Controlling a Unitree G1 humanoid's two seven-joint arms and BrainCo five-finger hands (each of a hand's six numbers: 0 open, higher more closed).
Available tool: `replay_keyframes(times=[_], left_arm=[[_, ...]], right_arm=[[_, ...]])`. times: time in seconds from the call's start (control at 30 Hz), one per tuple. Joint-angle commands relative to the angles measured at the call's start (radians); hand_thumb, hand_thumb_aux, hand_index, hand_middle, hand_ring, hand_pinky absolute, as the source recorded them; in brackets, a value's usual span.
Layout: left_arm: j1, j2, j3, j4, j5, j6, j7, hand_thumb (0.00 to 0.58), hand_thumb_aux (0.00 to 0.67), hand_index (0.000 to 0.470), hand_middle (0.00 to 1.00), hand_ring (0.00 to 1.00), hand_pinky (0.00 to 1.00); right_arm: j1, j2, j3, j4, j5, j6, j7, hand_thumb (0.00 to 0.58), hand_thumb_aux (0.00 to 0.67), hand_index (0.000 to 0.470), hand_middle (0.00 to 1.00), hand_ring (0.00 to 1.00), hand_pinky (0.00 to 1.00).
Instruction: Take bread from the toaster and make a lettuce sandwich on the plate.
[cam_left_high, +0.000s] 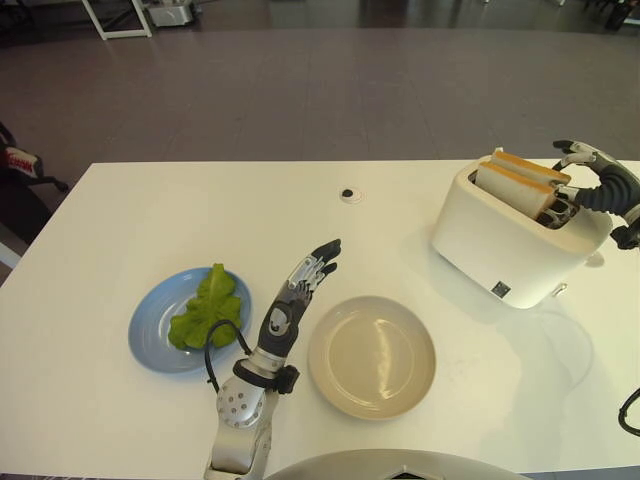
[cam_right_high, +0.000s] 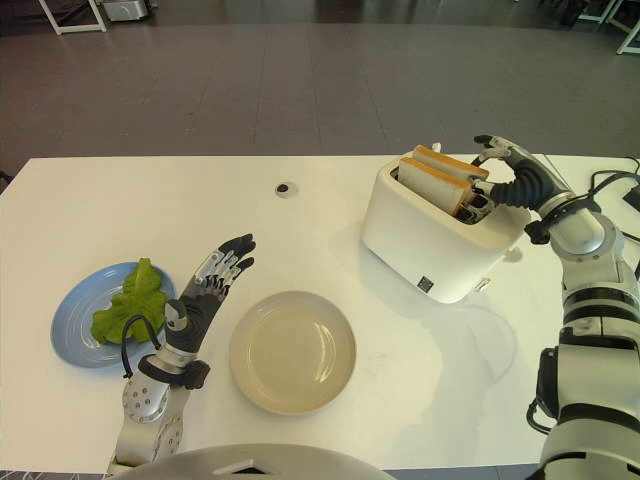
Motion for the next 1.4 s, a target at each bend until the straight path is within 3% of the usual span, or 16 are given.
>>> replay_keyframes(times=[0.03, 0.17, 0.3, 0.47, 0.57, 0.73, 0.9, 1.03, 1.07, 1.1, 1.13, 1.17, 1.3, 1.4], left_arm=[[0.001, 0.003, 0.003, 0.006, 0.014, -0.003, 0.009, 0.000, 0.000, 0.000, 0.00, 0.00, 0.00], [-0.004, -0.001, 0.002, 0.011, 0.020, -0.006, 0.015, 0.000, 0.000, 0.000, 0.00, 0.00, 0.00], [-0.008, -0.004, 0.001, 0.016, 0.025, -0.011, 0.022, 0.000, 0.000, 0.000, 0.00, 0.00, 0.00], [-0.018, -0.002, 0.005, 0.022, 0.026, -0.015, 0.026, 0.000, 0.000, 0.000, 0.00, 0.00, 0.00], [-0.025, 0.006, 0.027, 0.022, 0.015, -0.025, 0.027, 0.000, 0.000, 0.000, 0.00, 0.00, 0.00], [-0.037, 0.005, 0.089, 0.009, -0.031, -0.048, 0.038, 0.000, 0.000, 0.000, 0.00, 0.00, 0.00], [-0.051, 0.002, 0.111, 0.012, -0.043, -0.055, 0.042, 0.000, 0.000, 0.000, 0.00, 0.00, 0.00], [-0.050, -0.002, 0.112, 0.008, -0.032, -0.054, 0.045, 0.000, 0.000, 0.000, 0.00, 0.00, 0.00], [-0.050, -0.002, 0.112, 0.008, -0.026, -0.055, 0.046, 0.000, 0.000, 0.000, 0.00, 0.00, 0.00], [-0.049, -0.002, 0.112, 0.009, -0.020, -0.057, 0.047, 0.000, 0.000, 0.000, 0.00, 0.00, 0.00], [-0.048, -0.002, 0.111, 0.009, -0.017, -0.058, 0.047, 0.000, 0.000, 0.000, 0.00, 0.00, 0.00], [-0.048, -0.004, 0.112, 0.008, -0.022, -0.051, 0.049, 0.000, 0.000, 0.000, 0.00, 0.00, 0.00], [-0.049, -0.001, 0.144, -0.038, -0.063, 0.041, 0.081, 0.000, 0.000, 0.000, 0.00, 0.00, 0.00], [-0.051, 0.054, 0.205, -0.119, 0.003, 0.180, 0.130, 0.000, 0.000, 0.000, 0.00, 0.00, 0.00]], right_arm=[[-0.111, 0.008, -0.119, -0.073, 0.201, 0.163, 0.147, 0.580, 0.670, 0.470, 0.00, 0.00, 0.00], [-0.155, -0.003, -0.198, -0.238, 0.371, 0.373, 0.293, 0.580, 0.670, 0.470, 0.00, 0.00, 0.00], [-0.093, -0.001, -0.231, -0.501, 0.523, 0.621, 0.412, 0.580, 0.670, 0.470, 0.00, 0.00, 0.00], [0.130, 0.010, -0.196, -0.953, 0.759, 0.990, 0.534, 0.580, 0.670, 0.470, 0.00, 0.00, 0.00], [0.254, 0.026, -0.082, -1.141, 0.798, 1.131, 0.575, 0.580, 0.670, 0.470, 0.00, 0.00, 0.00], [0.346, 0.099, 0.154, -1.202, 0.624, 1.109, 0.560, 0.580, 0.670, 0.470, 0.00, 0.00, 0.00], [0.392, 0.182, 0.341, -1.157, 0.414, 0.976, 0.540, 0.580, 0.670, 0.470, 0.00, 0.00, 0.00], [0.409, 0.225, 0.414, -1.102, 0.288, 0.842, 0.530, 0.580, 0.670, 0.470, 0.00, 0.00, 0.00], [0.405, 0.232, 0.417, -1.092, 0.269, 0.816, 0.526, 0.566, 0.565, 0.396, 0.00, 0.00, 0.00], [0.403, 0.239, 0.411, -1.083, 0.252, 0.788, 0.517, 0.480, 0.391, 0.275, 0.00, 0.00, 0.00], [0.398, 0.248, 0.401, -1.074, 0.244, 0.764, 0.506, 0.108, 0.066, 0.046, 0.00, 0.00, 0.00], [0.394, 0.258, 0.389, -1.066, 0.242, 0.744, 0.500, 0.000, 0.000, 0.000, 0.00, 0.00, 0.00], [0.399, 0.286, 0.357, -1.063, 0.249, 0.720, 0.479, 0.000, 0.000, 0.000, 0.00, 0.00, 0.00], [0.408, 0.299, 0.328, -1.068, 0.260, 0.707, 0.470, 0.000, 0.000, 0.000, 0.00, 0.00, 0.00]])
